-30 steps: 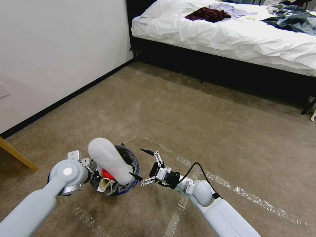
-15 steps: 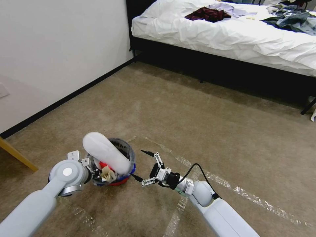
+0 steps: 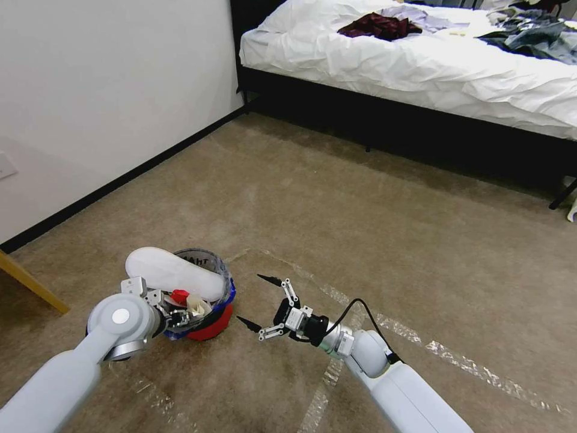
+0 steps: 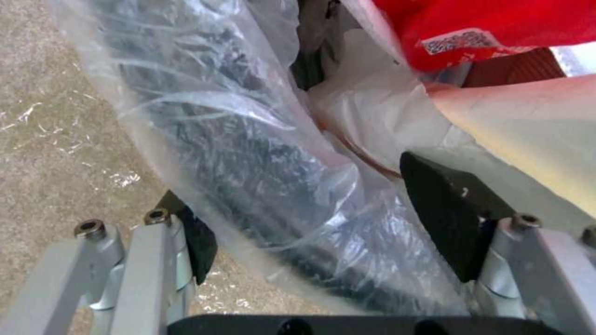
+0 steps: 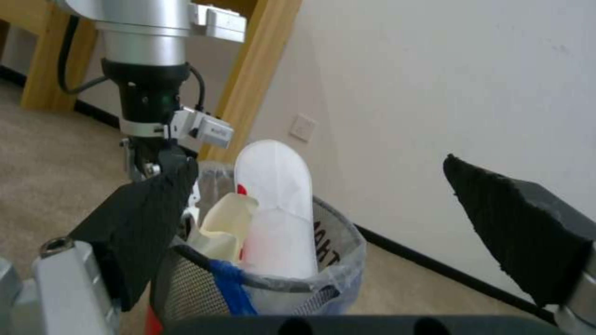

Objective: Pick up the trash bin and place the garbage on the floor into it.

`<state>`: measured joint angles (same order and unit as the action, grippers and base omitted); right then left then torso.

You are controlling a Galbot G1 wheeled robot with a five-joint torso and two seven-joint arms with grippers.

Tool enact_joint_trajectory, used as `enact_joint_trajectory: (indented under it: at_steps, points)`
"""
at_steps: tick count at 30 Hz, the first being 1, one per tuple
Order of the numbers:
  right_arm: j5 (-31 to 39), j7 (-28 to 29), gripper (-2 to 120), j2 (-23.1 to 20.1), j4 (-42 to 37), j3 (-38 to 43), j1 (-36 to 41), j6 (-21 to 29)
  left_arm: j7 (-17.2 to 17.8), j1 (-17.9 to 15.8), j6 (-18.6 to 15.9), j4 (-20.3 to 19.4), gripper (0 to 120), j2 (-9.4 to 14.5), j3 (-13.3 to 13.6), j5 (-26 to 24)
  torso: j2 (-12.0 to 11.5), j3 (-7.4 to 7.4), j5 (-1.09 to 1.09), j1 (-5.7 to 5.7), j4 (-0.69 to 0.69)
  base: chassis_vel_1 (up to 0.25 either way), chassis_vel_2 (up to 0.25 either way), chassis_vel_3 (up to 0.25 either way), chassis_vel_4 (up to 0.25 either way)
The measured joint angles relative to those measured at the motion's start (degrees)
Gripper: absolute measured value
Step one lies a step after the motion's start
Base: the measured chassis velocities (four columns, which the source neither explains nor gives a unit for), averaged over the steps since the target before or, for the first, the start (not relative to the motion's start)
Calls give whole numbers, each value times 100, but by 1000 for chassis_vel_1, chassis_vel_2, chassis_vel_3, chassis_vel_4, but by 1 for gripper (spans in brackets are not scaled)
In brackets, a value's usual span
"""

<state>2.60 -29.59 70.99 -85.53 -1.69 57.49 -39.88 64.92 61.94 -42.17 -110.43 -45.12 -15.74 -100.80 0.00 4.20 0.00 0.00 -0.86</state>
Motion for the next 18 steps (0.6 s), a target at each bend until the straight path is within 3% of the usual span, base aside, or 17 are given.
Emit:
enact_joint_trajectory:
  at_steps: [18]
  points:
    - [-19,-10,100,36,32,-29,20,-9,-65,-31,4,-25,77,-23,0,53,0,0,0,0,0,0,0,0,0]
